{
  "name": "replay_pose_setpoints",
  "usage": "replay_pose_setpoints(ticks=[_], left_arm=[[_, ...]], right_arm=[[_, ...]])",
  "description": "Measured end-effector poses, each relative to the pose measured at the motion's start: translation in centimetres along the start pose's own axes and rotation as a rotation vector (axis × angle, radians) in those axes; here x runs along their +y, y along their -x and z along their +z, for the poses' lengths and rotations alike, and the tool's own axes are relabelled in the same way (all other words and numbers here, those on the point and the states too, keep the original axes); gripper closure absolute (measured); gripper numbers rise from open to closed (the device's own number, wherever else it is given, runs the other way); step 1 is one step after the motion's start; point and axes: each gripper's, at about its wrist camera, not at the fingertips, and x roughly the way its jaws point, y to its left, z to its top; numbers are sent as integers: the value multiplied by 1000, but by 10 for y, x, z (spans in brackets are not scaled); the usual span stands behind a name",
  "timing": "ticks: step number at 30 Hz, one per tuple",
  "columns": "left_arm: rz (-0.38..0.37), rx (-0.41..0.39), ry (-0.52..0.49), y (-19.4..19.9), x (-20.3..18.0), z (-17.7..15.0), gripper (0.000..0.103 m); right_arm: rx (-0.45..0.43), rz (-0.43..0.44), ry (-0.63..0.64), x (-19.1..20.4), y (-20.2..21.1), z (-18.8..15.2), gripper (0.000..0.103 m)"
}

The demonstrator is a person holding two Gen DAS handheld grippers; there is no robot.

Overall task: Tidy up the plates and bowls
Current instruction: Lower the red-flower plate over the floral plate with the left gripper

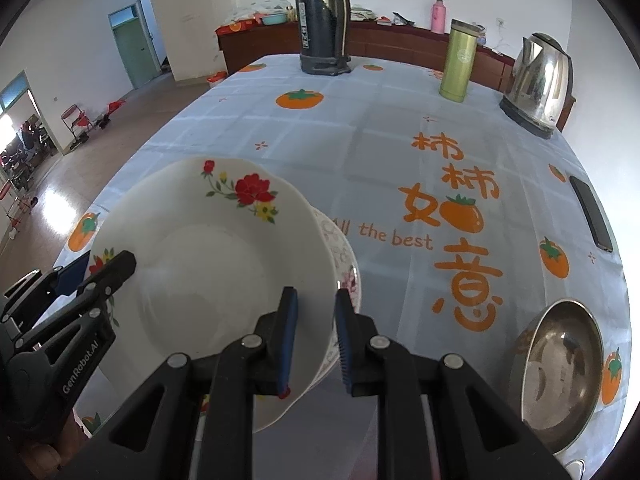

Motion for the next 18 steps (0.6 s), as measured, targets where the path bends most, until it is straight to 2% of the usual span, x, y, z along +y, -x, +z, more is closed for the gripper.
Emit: replay_pose_setpoints(ticks=[18], left_arm=[[-19, 1, -24, -3, -14, 3, 72]], right_arm=[[3, -23, -26, -14, 0, -2, 84]])
